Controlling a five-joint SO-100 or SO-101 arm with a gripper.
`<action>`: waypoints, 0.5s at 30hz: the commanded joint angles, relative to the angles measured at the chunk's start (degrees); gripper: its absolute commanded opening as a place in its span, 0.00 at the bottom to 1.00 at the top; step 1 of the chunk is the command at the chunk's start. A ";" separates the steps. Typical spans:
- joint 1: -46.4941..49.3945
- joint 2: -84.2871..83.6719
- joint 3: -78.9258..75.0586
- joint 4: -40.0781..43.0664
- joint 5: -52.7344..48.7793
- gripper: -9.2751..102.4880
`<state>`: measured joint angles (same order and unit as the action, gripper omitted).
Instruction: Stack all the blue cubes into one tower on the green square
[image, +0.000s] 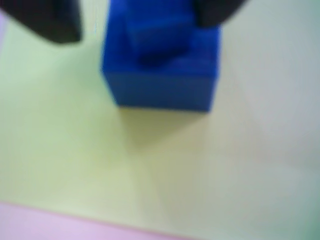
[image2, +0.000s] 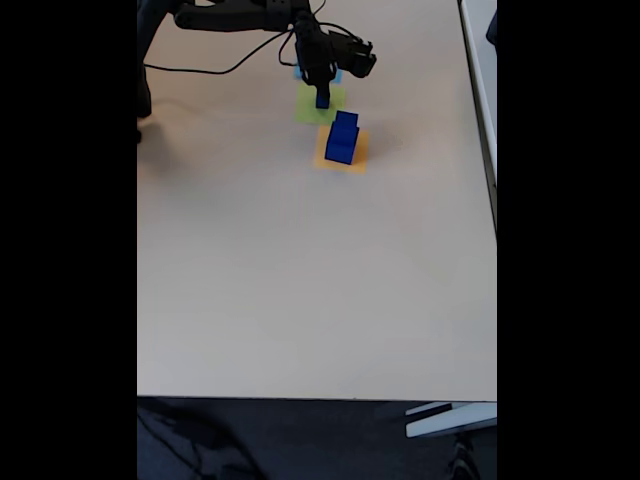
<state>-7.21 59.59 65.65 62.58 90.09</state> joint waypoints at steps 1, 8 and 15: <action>-0.44 6.06 -0.70 -1.05 -0.53 0.20; -1.32 6.06 -9.49 5.27 -1.76 0.20; -1.49 2.64 -27.77 16.26 -4.39 0.20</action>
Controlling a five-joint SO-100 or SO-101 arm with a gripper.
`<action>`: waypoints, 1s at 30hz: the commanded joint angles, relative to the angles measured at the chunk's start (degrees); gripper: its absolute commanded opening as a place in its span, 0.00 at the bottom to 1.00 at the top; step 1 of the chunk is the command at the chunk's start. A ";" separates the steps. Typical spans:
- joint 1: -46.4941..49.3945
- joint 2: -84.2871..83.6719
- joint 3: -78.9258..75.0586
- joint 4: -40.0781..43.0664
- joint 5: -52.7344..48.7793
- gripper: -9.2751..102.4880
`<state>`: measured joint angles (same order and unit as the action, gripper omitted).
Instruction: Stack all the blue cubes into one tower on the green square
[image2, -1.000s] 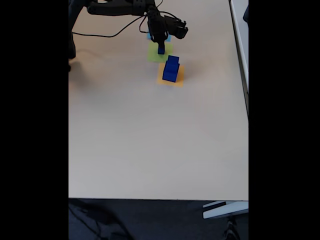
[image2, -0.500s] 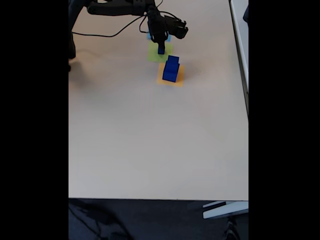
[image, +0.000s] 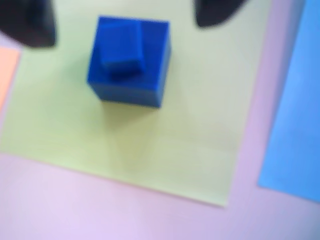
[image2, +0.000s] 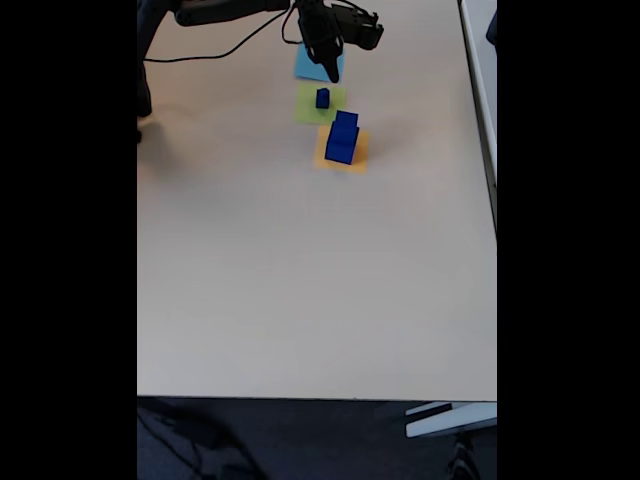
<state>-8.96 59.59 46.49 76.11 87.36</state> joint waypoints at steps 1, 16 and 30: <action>0.62 2.20 -10.37 3.52 -2.37 0.20; 7.29 2.20 -12.57 2.29 -8.79 0.37; 11.60 -3.16 -11.25 -5.27 -7.38 0.41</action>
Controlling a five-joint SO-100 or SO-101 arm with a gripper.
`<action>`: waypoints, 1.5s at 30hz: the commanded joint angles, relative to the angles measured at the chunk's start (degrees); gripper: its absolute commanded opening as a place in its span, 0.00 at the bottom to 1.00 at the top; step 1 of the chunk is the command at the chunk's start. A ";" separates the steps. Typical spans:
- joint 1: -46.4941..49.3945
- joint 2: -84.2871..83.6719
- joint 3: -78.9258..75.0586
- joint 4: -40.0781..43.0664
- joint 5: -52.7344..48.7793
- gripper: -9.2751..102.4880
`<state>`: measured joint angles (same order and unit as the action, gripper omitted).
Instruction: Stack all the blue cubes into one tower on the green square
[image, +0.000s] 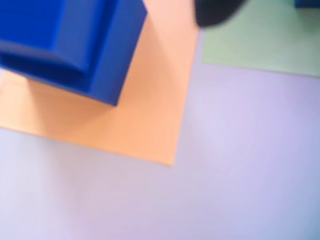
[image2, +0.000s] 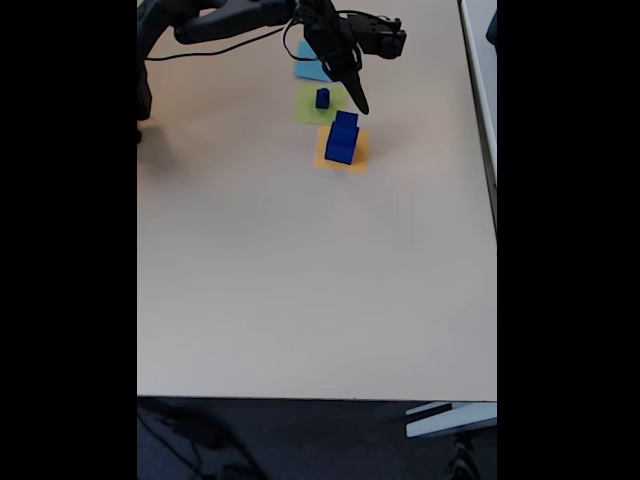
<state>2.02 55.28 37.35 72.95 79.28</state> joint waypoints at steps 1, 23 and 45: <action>0.62 1.58 -0.97 -2.90 0.70 0.41; 4.04 9.05 17.67 -10.37 -2.29 0.39; 4.75 9.23 9.93 -9.76 -7.73 0.41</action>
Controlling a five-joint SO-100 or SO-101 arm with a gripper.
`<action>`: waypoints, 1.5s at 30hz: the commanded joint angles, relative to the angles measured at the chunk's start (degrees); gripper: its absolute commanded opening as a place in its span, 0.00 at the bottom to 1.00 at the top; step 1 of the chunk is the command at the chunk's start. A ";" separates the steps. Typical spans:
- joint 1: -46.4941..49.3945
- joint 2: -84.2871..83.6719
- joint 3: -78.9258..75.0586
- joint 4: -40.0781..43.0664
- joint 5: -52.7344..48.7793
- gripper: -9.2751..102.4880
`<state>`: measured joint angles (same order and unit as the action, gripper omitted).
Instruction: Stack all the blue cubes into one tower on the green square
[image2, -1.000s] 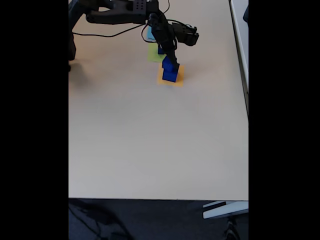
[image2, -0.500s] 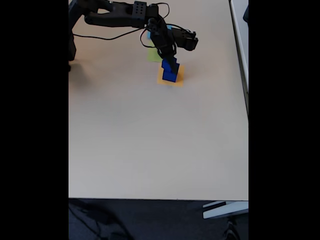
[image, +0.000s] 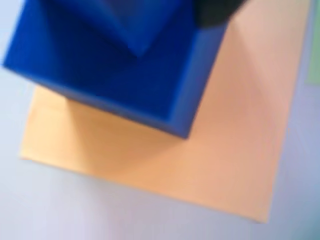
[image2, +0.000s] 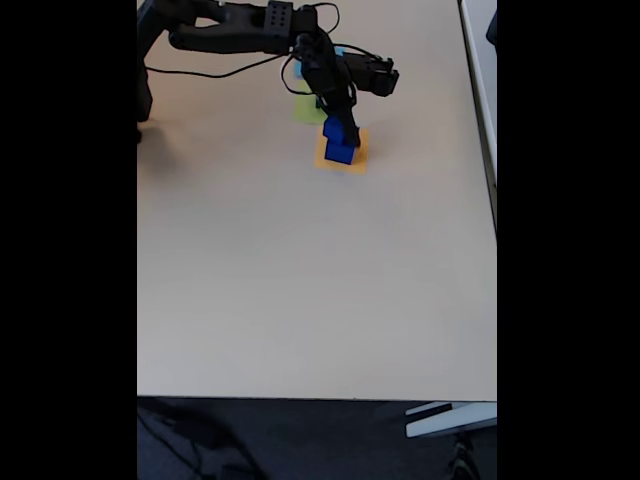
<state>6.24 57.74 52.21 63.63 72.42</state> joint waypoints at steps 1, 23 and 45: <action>0.53 6.68 -5.45 -0.44 -1.05 0.41; -2.64 7.82 -8.53 2.11 29.18 0.50; -2.64 3.78 -7.82 9.40 33.40 0.53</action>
<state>3.69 59.59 44.91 72.69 106.79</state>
